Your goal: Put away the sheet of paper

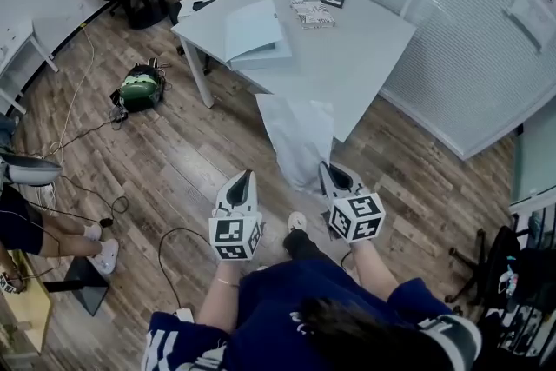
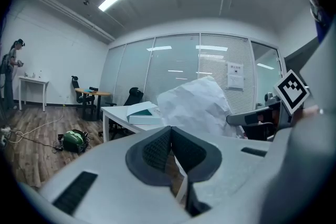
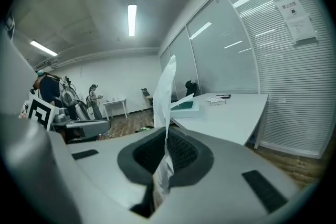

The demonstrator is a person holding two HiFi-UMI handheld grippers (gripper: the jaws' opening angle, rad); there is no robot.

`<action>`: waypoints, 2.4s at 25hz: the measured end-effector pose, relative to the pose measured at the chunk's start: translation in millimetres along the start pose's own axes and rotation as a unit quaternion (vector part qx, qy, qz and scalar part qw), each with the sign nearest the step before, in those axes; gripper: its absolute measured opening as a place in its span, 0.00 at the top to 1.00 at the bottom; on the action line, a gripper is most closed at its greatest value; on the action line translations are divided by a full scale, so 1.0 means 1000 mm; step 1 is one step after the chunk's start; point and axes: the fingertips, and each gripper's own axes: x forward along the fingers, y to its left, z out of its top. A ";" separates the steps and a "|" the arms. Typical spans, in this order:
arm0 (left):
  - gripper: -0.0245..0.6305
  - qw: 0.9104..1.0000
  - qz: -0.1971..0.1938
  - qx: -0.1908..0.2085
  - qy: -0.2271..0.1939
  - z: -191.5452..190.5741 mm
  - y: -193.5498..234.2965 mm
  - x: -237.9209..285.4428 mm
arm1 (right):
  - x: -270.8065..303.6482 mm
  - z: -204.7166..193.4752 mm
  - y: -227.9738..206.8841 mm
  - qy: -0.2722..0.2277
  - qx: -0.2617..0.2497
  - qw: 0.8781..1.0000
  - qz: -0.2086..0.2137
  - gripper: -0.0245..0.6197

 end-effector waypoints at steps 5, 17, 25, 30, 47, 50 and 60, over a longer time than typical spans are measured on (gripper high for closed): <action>0.96 1.000 0.016 0.007 0.011 0.006 0.009 0.050 | 0.046 0.012 -0.031 0.007 -0.001 1.000 0.017 0.95; 0.96 0.999 0.034 0.021 0.022 0.020 0.007 0.154 | 0.118 0.040 -0.100 0.010 -0.011 0.997 0.074 0.95; 0.96 0.999 0.036 0.021 0.024 0.024 0.000 0.200 | 0.146 0.060 -0.131 0.002 -0.016 0.996 0.093 0.95; 0.96 0.998 0.041 0.026 0.032 0.024 0.007 0.217 | 0.157 0.065 -0.145 -0.001 -0.002 0.996 0.084 0.95; 0.96 0.996 0.039 0.056 0.053 0.039 0.120 0.323 | 0.261 0.113 -0.173 -0.027 0.043 0.998 0.038 0.95; 0.96 0.996 0.031 0.057 0.061 0.041 0.139 0.341 | 0.281 0.115 -0.179 -0.017 0.048 0.999 0.013 0.95; 0.86 0.991 -0.006 0.085 0.102 0.038 0.187 0.393 | 0.332 0.122 -0.188 -0.013 0.061 0.996 -0.057 0.95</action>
